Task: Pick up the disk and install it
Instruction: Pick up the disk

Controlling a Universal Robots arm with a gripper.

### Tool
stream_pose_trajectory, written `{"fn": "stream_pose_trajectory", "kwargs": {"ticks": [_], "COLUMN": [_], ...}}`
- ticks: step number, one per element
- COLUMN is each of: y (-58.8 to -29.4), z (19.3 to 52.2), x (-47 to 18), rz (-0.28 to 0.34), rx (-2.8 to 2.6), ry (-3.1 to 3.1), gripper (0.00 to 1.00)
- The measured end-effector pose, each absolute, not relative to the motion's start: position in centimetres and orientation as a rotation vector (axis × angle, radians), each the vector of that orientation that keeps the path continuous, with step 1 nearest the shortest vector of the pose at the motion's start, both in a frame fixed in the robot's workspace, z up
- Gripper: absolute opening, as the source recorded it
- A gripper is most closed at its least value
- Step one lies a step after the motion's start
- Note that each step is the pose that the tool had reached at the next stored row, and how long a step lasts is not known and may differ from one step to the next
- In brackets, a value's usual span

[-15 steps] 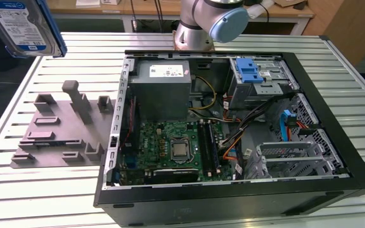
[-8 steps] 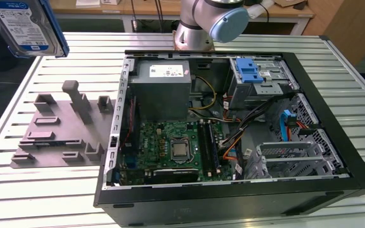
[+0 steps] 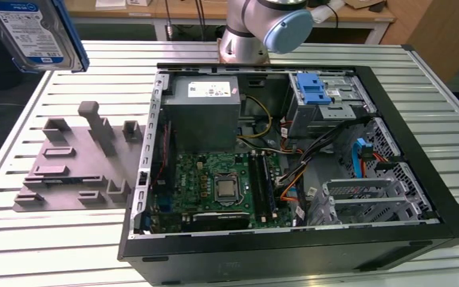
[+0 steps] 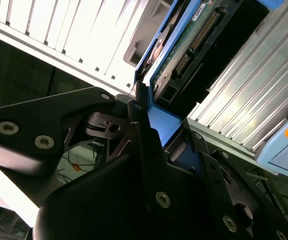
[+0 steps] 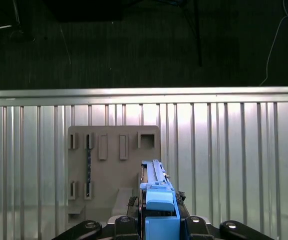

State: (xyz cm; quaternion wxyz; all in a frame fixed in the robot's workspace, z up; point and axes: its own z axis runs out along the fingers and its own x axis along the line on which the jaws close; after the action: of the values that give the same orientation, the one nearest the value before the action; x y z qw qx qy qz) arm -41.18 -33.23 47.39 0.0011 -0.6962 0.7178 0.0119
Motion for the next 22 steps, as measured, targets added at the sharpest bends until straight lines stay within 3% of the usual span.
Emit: {"fn": "stream_pose_trajectory", "kwargs": {"ticks": [22], "y": [-33.23], "z": [47.39], "x": [-40.41], "rz": [0.037], "rx": [-2.185], "ry": [2.253], "gripper": [0.36]}}
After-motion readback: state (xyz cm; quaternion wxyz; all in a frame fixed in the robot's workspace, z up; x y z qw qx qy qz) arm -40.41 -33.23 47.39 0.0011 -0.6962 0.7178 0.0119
